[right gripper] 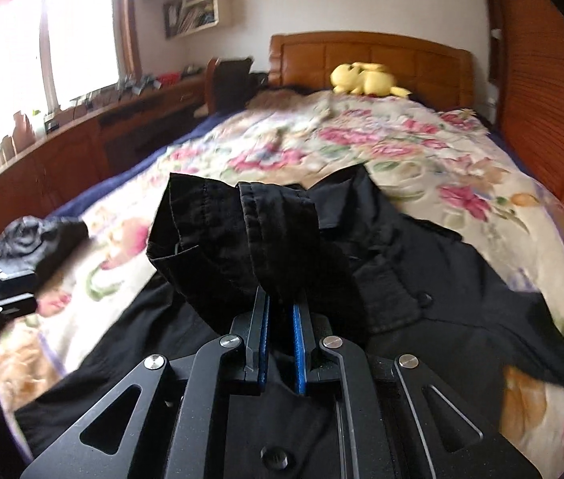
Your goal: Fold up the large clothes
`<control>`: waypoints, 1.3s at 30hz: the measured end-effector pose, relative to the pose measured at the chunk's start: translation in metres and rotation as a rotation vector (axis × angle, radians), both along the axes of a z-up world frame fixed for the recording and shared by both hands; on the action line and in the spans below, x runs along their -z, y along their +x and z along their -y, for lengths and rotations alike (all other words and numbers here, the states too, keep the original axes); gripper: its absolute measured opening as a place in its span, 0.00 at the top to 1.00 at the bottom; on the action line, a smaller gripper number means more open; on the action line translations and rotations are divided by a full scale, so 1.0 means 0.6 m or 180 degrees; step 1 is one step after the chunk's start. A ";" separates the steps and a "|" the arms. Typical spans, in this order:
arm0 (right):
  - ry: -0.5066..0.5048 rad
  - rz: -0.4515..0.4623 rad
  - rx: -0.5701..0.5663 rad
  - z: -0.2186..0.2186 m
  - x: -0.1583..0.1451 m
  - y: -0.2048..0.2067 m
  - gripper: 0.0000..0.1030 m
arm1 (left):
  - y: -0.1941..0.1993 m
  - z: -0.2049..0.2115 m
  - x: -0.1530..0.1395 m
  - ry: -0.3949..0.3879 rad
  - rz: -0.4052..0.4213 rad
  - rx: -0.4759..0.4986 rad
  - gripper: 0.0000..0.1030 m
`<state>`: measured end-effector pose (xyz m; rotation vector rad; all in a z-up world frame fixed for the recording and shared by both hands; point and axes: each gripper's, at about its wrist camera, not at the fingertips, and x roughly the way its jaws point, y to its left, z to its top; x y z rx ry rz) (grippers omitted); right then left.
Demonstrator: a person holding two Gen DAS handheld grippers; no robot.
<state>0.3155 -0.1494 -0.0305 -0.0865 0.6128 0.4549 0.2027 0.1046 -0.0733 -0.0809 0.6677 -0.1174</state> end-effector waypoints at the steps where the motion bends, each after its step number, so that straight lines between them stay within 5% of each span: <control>1: 0.0056 -0.0005 0.0051 0.014 -0.002 -0.014 0.90 | 0.001 0.005 0.000 0.0002 0.0000 0.0021 0.54; 12: 0.0028 -0.0238 0.0694 0.120 0.054 -0.144 0.89 | 0.003 0.047 -0.001 -0.0012 0.0011 0.0188 0.54; 18: -0.0175 -0.0426 0.0810 0.138 0.081 -0.210 0.80 | -0.006 0.065 0.003 0.0022 0.0024 0.0270 0.54; 22: -0.0302 -0.0418 0.0883 0.147 0.078 -0.245 0.60 | -0.007 0.072 0.008 0.0025 0.0009 0.0304 0.54; 25: -0.0277 -0.0388 0.0977 0.155 0.055 -0.257 0.57 | -0.005 0.079 0.011 0.0044 -0.0015 0.0324 0.54; 35: -0.0163 -0.0126 0.0720 0.121 0.011 -0.293 0.55 | -0.007 0.092 0.012 0.0082 0.0004 0.0376 0.54; 39: -0.0176 -0.0032 0.0554 0.086 0.002 -0.307 0.41 | -0.008 0.097 0.013 0.0102 -0.0001 0.0404 0.54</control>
